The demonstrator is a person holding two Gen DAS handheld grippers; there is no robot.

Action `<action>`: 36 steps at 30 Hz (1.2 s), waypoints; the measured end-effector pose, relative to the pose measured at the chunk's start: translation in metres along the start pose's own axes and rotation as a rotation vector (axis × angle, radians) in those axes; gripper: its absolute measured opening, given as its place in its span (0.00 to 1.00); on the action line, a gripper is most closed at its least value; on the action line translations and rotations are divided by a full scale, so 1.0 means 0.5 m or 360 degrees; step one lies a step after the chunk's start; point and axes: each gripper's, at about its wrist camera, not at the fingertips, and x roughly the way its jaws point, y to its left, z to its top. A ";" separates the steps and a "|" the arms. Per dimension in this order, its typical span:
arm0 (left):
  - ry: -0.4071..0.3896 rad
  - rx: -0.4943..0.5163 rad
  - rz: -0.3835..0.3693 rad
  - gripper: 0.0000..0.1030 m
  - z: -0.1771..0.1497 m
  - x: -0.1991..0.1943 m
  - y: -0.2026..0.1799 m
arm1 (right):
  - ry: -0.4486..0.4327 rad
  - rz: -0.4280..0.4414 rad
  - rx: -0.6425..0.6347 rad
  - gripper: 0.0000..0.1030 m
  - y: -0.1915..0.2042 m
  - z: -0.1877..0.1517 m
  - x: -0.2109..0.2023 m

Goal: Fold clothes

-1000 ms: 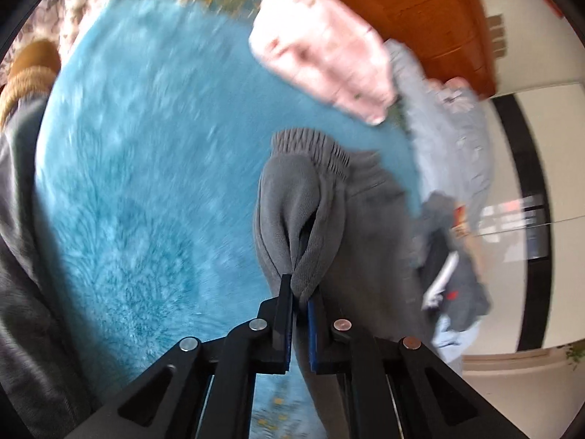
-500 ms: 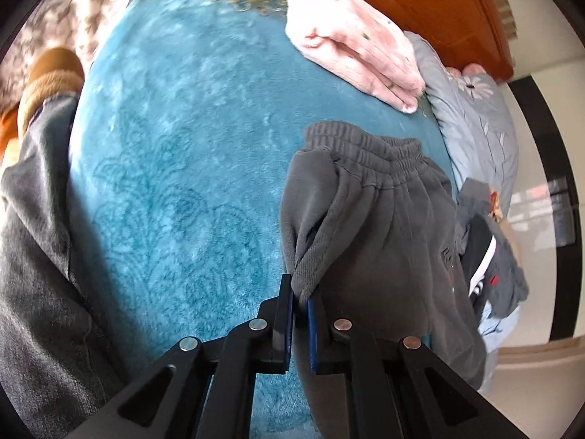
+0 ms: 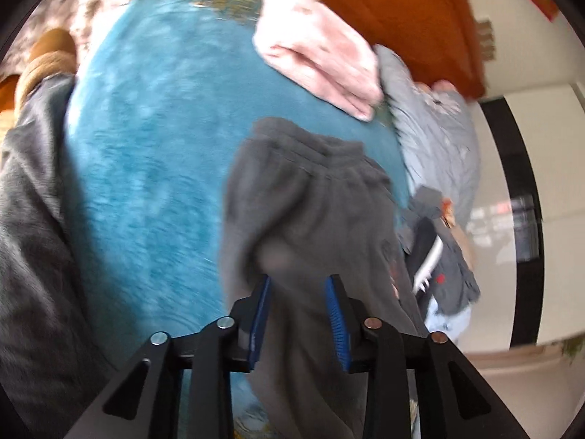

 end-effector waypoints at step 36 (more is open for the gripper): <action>0.0119 0.0072 0.0157 0.43 -0.045 0.049 -0.052 | -0.0158 0.0257 -0.0055 0.15 0.181 0.266 0.206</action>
